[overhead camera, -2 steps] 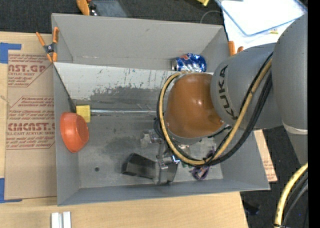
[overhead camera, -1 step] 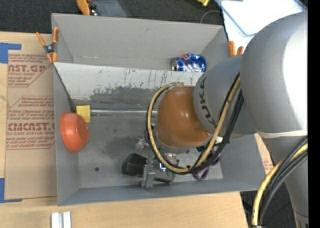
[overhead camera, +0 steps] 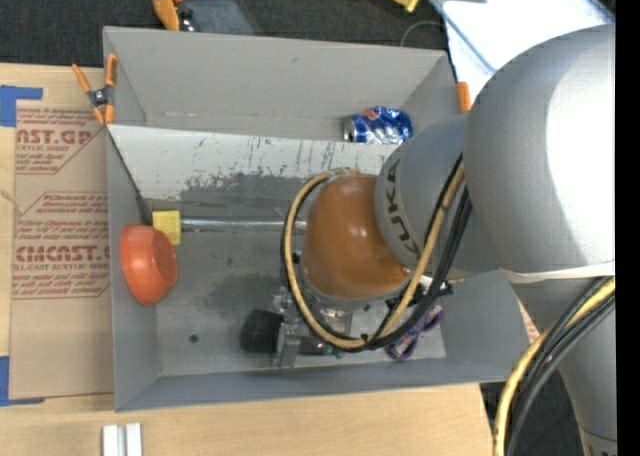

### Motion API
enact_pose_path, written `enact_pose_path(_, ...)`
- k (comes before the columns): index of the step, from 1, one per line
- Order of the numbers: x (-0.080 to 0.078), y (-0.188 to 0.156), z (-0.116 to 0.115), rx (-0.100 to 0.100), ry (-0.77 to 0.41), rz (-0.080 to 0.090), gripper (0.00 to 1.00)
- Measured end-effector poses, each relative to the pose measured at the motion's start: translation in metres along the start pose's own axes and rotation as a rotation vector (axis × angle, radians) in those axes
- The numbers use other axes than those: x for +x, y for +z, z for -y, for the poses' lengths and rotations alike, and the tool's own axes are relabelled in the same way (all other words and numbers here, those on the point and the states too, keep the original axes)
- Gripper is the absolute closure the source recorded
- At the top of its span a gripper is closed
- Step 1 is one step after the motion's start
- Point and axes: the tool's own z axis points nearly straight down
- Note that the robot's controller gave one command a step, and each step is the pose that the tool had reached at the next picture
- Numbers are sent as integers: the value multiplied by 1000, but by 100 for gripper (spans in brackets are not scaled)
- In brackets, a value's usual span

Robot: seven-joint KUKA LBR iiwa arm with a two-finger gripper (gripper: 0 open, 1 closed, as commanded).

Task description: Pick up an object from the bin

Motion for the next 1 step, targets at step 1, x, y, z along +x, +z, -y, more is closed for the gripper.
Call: enact_pose_path(1, 0, 0, 0, 0, 0, -1, 100)
